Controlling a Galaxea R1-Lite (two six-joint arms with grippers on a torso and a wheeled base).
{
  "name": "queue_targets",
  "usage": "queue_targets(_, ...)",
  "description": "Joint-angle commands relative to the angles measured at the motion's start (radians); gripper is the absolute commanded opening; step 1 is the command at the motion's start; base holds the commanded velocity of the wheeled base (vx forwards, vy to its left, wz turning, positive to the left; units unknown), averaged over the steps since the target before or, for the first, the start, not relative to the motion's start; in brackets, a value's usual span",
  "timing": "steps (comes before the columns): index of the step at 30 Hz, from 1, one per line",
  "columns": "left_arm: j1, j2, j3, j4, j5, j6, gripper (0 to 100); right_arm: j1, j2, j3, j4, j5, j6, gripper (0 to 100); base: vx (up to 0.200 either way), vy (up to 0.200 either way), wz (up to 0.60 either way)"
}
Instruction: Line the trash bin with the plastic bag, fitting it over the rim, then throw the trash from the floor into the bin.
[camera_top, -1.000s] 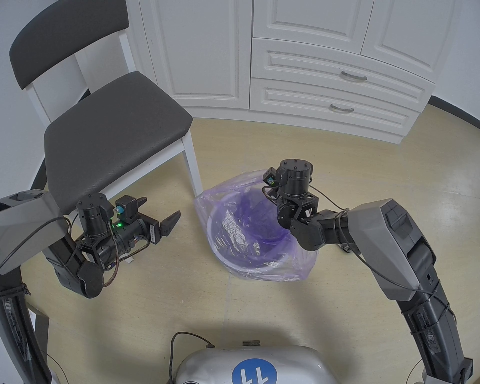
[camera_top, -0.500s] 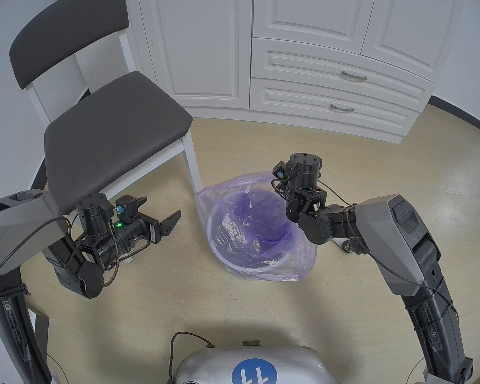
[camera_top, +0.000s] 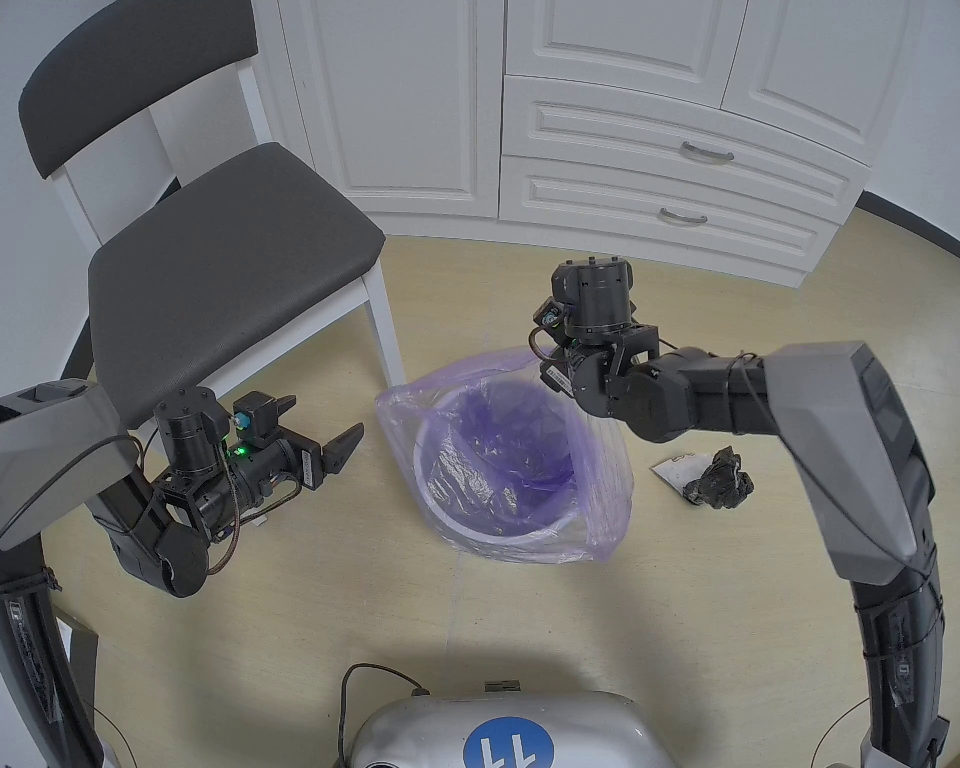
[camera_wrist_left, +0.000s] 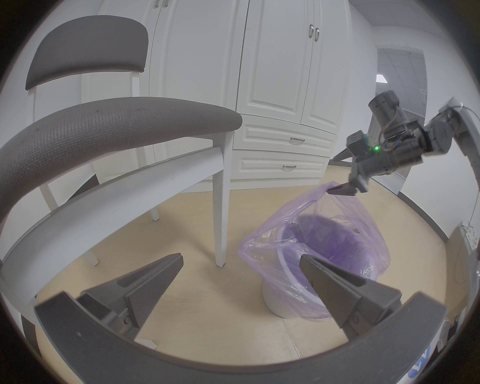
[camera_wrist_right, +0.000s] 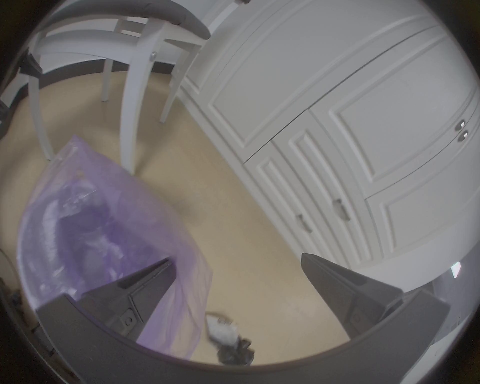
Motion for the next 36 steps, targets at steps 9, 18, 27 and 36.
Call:
queue_targets(9, -0.023, -0.001, -0.002, -0.009, -0.004, -0.059, 100, 0.039, -0.273, 0.196, 0.371, 0.141, 0.498, 100, 0.000, 0.000, 0.00)
queue_targets(18, -0.026, 0.016, 0.002, -0.137, -0.027, -0.070, 100, 0.047, -0.370, 0.389, 0.357, 0.245, 0.842, 100, 0.000, 0.000, 0.00)
queue_targets(27, -0.141, -0.216, 0.019, 0.212, 0.013, -0.191, 100, 0.083, -0.514, 0.744, -0.049, 0.230, 0.934, 100, 0.000, 0.000, 0.00)
queue_targets(36, -0.190, -0.177, -0.289, 0.746, 0.370, -0.337, 100, 0.050, -0.471, 0.914, -0.407, 0.176, 0.926, 100, 0.000, 0.000, 0.00)
